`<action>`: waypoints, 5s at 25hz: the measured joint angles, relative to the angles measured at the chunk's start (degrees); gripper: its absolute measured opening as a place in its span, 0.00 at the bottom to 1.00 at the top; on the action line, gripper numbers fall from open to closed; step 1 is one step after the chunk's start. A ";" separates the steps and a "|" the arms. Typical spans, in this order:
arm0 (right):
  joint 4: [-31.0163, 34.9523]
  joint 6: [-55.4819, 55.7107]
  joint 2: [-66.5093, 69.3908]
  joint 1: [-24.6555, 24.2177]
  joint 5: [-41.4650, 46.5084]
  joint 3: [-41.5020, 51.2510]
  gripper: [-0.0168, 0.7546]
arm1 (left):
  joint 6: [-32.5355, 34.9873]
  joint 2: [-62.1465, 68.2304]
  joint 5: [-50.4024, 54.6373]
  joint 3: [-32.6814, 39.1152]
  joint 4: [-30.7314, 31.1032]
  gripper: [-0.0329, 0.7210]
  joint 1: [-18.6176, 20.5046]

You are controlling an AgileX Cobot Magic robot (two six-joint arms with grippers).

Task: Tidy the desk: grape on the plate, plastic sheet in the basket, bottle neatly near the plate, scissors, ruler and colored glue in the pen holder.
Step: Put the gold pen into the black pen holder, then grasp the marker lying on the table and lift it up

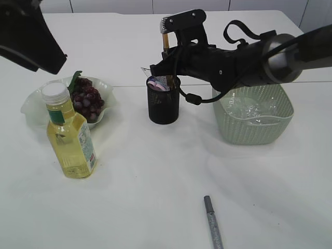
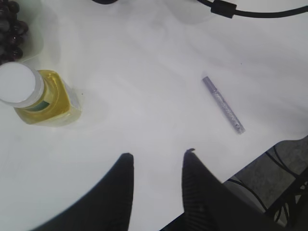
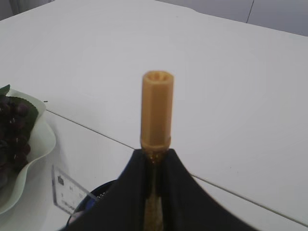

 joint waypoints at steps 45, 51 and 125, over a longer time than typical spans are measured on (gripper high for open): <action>7.98 5.27 -18.25 0.00 76.69 -5.70 0.41 | 0.00 0.00 0.00 0.00 1.24 0.38 0.00; 5.77 6.07 -18.36 0.00 84.64 -5.94 0.41 | -0.93 0.00 0.00 0.00 1.12 0.38 0.00; 9.45 23.20 -6.84 5.94 69.10 18.09 0.41 | -4.44 0.00 0.00 0.00 0.27 0.38 0.00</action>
